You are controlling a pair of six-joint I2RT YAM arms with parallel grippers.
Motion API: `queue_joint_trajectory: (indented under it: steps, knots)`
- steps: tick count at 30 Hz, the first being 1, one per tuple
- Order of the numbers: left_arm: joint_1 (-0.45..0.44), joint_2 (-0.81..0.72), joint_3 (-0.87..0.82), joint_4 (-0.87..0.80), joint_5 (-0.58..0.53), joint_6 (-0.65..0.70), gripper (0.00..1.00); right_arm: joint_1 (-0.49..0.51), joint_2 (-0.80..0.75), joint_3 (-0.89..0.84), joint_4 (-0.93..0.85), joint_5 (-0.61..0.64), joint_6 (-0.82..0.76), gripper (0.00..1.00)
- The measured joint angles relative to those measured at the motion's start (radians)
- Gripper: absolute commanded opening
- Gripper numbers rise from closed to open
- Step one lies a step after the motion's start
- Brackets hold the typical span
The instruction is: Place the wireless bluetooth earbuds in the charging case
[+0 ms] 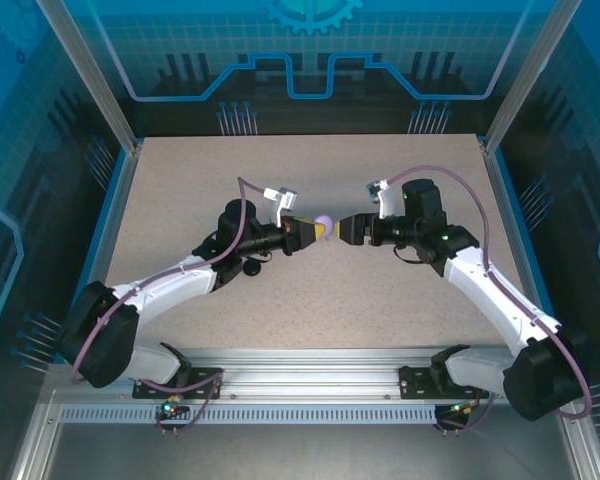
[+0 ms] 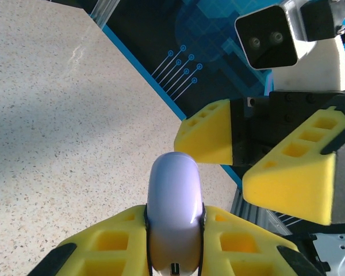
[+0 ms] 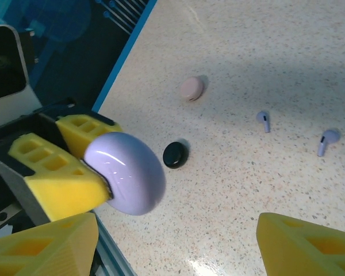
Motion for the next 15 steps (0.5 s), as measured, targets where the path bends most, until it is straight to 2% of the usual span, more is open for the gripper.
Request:
queue_joint_trajectory:
  steps: [15]
  knots:
    - [0.0, 0.007, 0.008, -0.022, 0.01, 0.0, 0.0, 0.018, 0.091, 0.0, 0.06, -0.015, -0.021, 0.64]
